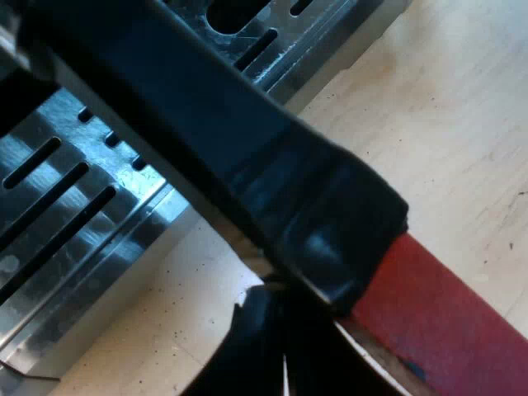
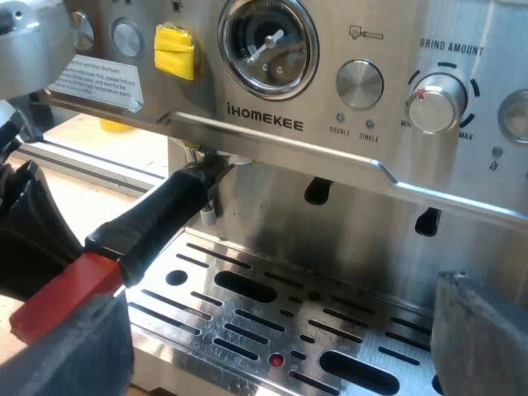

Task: Put the handle in the coffee machine

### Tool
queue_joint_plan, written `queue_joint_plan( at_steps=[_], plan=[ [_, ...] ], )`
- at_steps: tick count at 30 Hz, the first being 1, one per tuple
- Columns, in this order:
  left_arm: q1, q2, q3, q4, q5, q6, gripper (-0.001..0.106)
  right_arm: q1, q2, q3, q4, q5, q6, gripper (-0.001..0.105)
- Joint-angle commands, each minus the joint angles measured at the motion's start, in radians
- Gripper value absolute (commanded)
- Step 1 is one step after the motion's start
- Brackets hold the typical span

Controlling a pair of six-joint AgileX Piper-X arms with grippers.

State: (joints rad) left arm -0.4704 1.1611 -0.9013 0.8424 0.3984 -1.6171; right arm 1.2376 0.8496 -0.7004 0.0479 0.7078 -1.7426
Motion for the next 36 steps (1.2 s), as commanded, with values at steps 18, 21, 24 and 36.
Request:
queue_joint_plan(
  at_steps=[18,21,24,36],
  plan=[
    [0.218,-0.27,-0.027,0.14,0.069,0.165,0.011,-0.001,-0.005,-0.002,-0.007,-0.2,0.04,0.075],
    [0.218,-0.342,-0.027,0.148,0.039,0.164,0.037,-0.001,-0.005,-0.005,-0.007,-0.21,0.042,0.075],
    [0.218,-0.408,-0.027,0.156,0.02,0.164,0.058,-0.001,-0.005,-0.03,0.04,-0.257,0.044,0.075],
    [0.218,-0.576,-0.058,0.168,-0.327,0.155,0.062,-0.199,-0.005,-0.265,0.422,-0.441,0.093,0.075]
  ],
)
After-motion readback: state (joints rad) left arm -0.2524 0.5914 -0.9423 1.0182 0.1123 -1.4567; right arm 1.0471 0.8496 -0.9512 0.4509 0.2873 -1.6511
